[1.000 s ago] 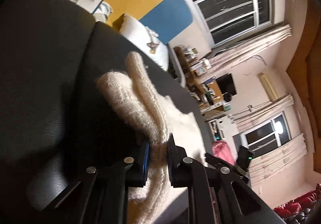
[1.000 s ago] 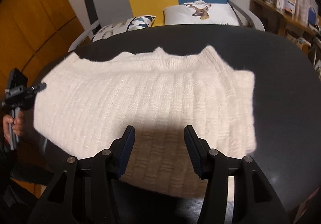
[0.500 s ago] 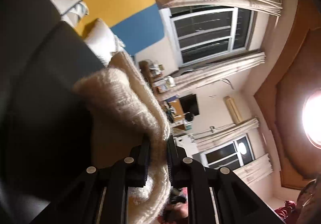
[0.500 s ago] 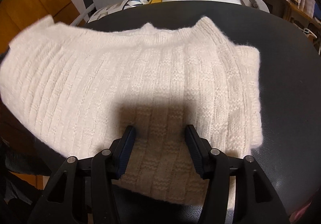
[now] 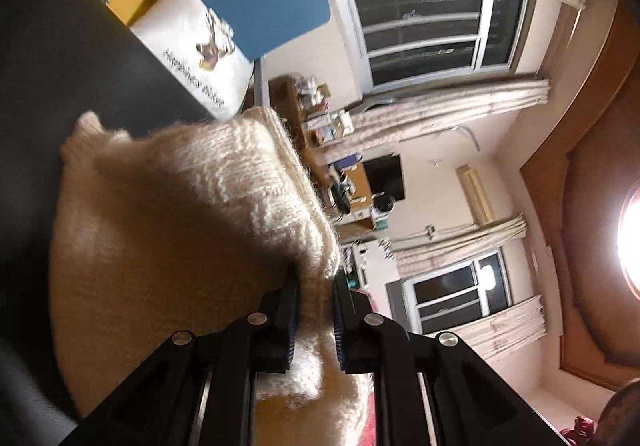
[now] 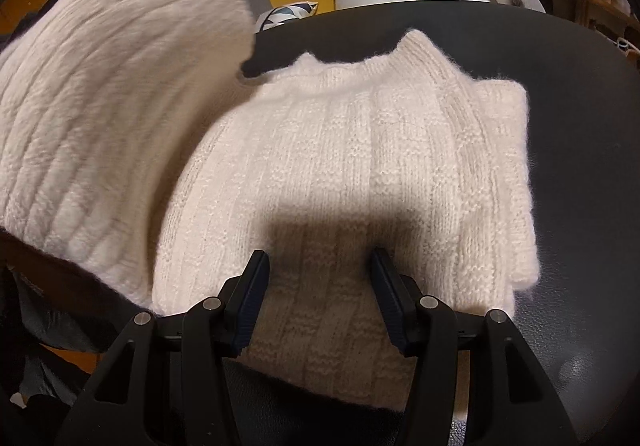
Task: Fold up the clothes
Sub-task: 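Lift and fold the held sweater side over the body with the left tool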
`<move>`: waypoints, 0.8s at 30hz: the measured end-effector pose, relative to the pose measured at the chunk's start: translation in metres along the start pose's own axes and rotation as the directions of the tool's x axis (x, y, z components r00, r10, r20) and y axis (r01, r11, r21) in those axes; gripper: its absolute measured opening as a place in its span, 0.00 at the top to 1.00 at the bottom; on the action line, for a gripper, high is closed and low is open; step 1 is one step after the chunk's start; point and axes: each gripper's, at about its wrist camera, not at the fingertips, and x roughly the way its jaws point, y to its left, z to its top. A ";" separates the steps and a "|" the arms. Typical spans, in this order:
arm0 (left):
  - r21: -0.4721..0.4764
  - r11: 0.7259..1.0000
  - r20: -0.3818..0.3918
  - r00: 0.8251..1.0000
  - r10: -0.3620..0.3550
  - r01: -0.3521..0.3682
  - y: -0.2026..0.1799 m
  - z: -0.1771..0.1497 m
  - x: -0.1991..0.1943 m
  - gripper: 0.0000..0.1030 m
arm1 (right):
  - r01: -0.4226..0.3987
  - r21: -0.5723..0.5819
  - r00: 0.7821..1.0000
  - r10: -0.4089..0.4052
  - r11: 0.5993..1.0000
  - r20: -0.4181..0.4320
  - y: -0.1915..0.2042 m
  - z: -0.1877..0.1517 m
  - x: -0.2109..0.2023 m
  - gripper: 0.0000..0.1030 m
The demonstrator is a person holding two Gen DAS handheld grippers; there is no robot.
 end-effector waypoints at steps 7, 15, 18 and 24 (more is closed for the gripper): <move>0.045 0.991 -0.135 0.982 0.133 -0.128 0.001 -0.014 0.073 0.86 | -0.020 0.009 1.000 0.019 1.000 0.021 0.001 -0.003 0.002 0.45; 0.011 0.985 -0.287 0.943 0.168 -0.172 0.007 -0.022 0.116 0.78 | -0.101 0.042 0.989 0.095 0.994 0.113 -0.011 -0.015 -0.015 0.44; 0.102 0.983 -0.247 0.953 0.173 -0.152 -0.015 -0.020 0.095 0.78 | -0.108 0.052 0.986 0.101 0.993 0.131 -0.016 -0.024 -0.024 0.44; 0.386 0.842 -0.066 0.899 0.432 -0.376 -0.028 -0.031 0.030 0.78 | -0.110 0.083 0.980 0.094 0.990 0.176 -0.023 -0.043 -0.056 0.44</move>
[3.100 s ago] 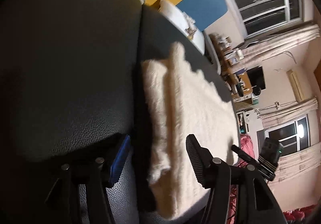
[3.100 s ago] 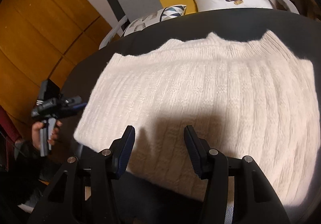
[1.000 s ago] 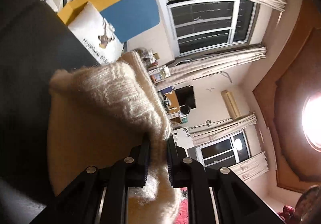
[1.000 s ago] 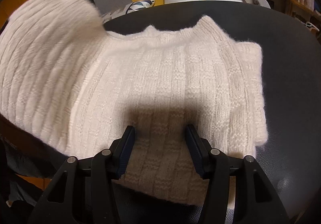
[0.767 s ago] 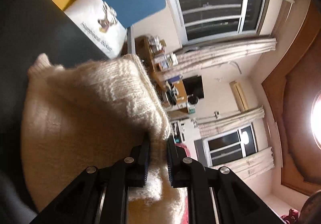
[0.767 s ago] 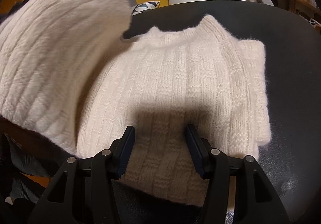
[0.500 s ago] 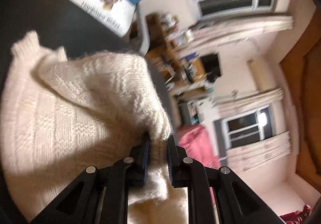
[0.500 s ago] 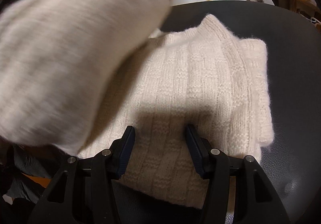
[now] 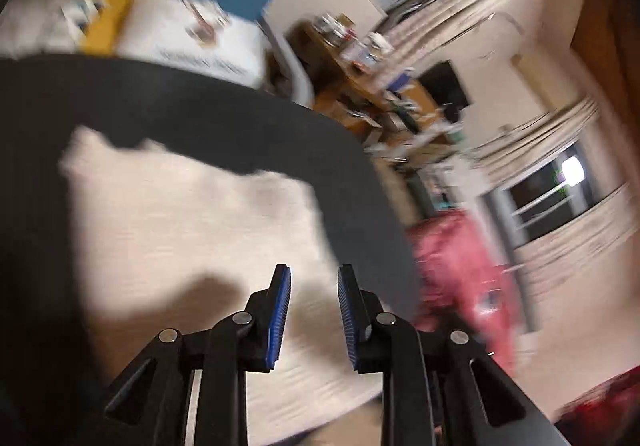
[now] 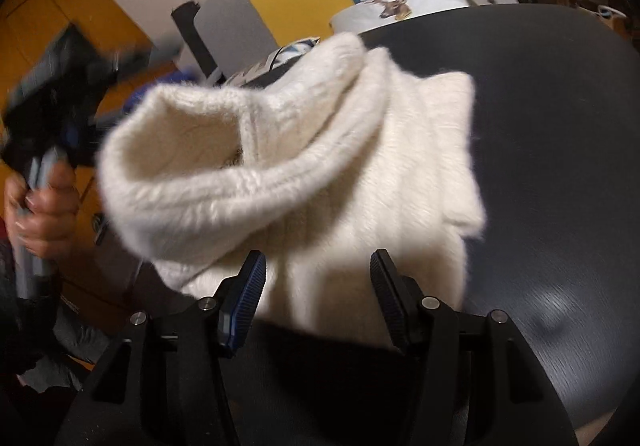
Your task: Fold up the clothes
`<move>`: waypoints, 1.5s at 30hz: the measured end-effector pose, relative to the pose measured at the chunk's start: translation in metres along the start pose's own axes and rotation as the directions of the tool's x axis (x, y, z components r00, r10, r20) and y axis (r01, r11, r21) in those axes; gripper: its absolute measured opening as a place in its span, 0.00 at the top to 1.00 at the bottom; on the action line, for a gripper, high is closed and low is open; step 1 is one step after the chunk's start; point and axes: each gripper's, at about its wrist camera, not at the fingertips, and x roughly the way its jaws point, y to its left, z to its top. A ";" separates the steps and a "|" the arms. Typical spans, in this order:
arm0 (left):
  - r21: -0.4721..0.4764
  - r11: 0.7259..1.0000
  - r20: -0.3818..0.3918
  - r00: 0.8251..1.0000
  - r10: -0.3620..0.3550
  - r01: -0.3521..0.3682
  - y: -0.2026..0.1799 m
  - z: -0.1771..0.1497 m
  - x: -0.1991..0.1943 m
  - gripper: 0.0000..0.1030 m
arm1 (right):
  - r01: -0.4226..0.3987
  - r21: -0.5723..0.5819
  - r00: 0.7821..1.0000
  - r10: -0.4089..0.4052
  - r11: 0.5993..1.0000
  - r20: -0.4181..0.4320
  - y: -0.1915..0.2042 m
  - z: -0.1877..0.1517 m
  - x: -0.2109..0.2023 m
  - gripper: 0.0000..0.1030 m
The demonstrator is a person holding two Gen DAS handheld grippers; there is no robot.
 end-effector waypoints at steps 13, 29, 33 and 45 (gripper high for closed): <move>0.036 0.994 0.151 0.984 0.098 -0.105 0.058 -0.083 -0.046 0.78 | -0.157 -0.334 0.980 0.104 0.930 -0.173 0.070 0.055 -0.035 0.59; 0.647 0.762 -0.194 0.967 0.166 -0.001 -0.014 -0.106 0.036 0.82 | -0.103 -0.113 0.921 0.052 0.988 -0.387 -0.012 -0.008 -0.014 0.93; 0.590 0.805 -0.217 0.973 0.081 0.065 -0.014 -0.087 0.016 0.82 | -0.165 -0.044 0.913 0.135 0.985 -0.385 -0.016 -0.033 -0.006 0.93; 0.596 0.803 -0.102 0.990 0.093 -0.014 -0.036 -0.056 0.051 0.76 | -0.225 0.010 0.962 0.224 0.974 -0.158 -0.022 -0.034 -0.057 0.79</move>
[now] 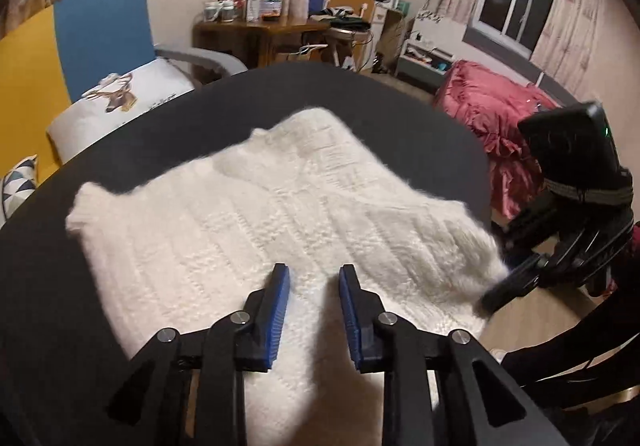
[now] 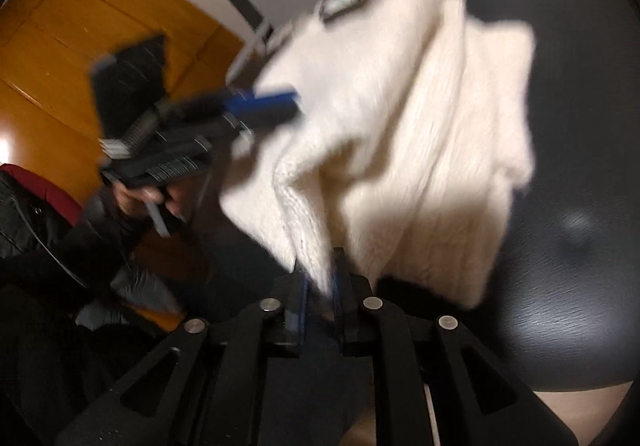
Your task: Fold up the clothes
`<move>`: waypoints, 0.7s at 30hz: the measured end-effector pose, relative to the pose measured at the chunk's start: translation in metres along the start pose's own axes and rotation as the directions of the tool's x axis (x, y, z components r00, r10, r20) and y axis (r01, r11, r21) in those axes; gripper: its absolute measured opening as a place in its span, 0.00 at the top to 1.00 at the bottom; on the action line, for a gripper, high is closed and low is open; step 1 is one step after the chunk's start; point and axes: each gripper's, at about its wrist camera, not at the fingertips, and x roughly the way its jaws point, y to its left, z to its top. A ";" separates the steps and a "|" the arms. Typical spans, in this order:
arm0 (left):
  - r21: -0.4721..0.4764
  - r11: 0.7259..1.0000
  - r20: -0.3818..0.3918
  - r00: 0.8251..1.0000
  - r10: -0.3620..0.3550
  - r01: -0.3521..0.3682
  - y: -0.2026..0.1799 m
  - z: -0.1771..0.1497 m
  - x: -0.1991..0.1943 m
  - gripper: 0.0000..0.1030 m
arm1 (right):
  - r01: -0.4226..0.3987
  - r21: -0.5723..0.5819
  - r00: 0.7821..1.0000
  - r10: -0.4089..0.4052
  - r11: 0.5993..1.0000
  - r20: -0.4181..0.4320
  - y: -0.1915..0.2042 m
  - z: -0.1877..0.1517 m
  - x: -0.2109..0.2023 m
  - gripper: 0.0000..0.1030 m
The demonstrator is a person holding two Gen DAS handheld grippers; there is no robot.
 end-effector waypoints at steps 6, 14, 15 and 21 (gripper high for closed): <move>-0.030 0.999 0.014 1.000 -0.026 0.027 0.004 -0.012 -0.001 0.76 | -0.050 0.061 0.994 0.043 0.997 0.102 -0.010 0.014 -0.022 0.54; -0.070 0.997 0.032 0.999 -0.032 0.034 0.008 -0.010 0.004 0.76 | -0.120 0.171 0.978 0.087 0.978 0.192 -0.027 0.030 -0.020 0.41; -0.070 0.997 0.029 0.999 -0.030 0.032 0.008 -0.009 0.004 0.76 | -0.135 0.173 0.974 0.099 0.976 0.202 -0.027 0.035 -0.017 0.41; -0.070 0.997 0.026 0.999 -0.026 0.027 0.005 -0.010 0.004 0.76 | 0.015 0.120 0.995 -0.026 0.993 0.092 -0.011 0.051 0.025 0.41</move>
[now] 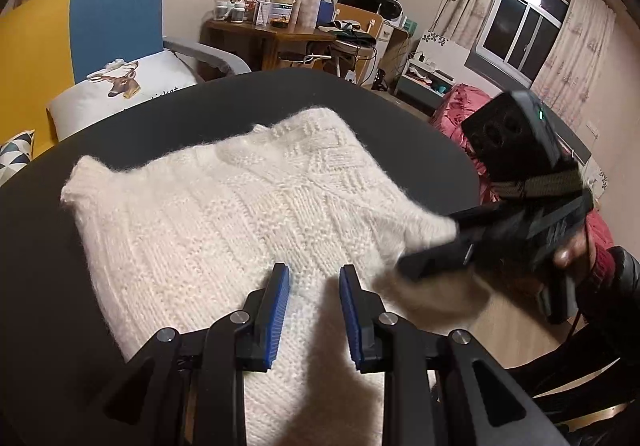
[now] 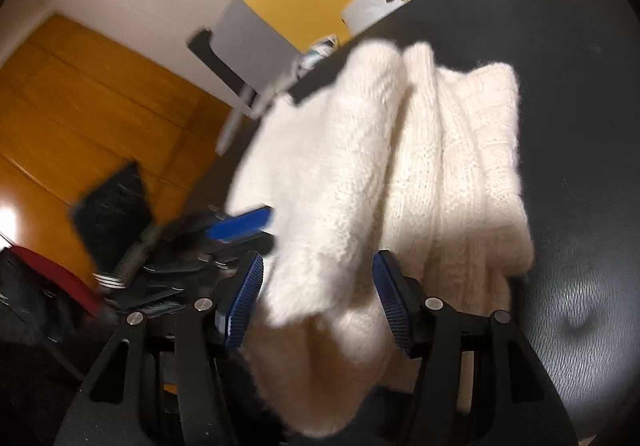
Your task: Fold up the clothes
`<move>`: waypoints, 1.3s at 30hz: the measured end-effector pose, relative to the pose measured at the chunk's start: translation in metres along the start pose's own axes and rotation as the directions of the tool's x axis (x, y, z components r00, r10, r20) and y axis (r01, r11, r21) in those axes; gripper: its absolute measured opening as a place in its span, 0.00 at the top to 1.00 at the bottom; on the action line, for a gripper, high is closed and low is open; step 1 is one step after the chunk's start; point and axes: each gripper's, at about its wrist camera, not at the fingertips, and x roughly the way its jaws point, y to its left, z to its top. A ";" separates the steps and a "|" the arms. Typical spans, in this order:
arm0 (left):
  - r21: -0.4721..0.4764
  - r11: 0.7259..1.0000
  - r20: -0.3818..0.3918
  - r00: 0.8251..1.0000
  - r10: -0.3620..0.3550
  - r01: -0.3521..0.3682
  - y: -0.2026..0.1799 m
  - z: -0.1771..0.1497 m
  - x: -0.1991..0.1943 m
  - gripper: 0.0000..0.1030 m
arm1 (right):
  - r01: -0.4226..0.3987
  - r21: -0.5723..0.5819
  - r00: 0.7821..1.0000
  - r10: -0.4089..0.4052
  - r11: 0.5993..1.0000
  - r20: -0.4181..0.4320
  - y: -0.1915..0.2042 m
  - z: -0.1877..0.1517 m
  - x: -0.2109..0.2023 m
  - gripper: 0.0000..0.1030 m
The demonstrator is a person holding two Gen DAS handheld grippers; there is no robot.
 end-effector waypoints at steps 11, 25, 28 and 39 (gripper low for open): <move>-0.021 1.000 -0.008 1.000 0.002 -0.002 0.003 0.000 -0.001 0.75 | -0.128 0.065 0.992 0.128 0.990 0.011 0.003 0.001 0.006 0.36; 0.111 0.994 0.053 0.999 -0.010 0.004 -0.024 -0.011 -0.033 0.75 | 0.262 -0.099 0.944 -0.233 0.960 0.235 0.056 0.015 -0.045 0.88; 0.150 0.988 0.056 0.998 -0.036 0.027 -0.038 -0.028 -0.034 0.75 | 0.272 0.003 0.944 -0.268 0.962 0.191 0.020 0.006 -0.034 0.88; 0.387 0.918 -0.253 0.967 0.015 0.087 -0.064 -0.041 0.002 0.77 | 0.122 0.073 0.992 -0.125 0.990 0.032 0.001 0.004 0.013 0.88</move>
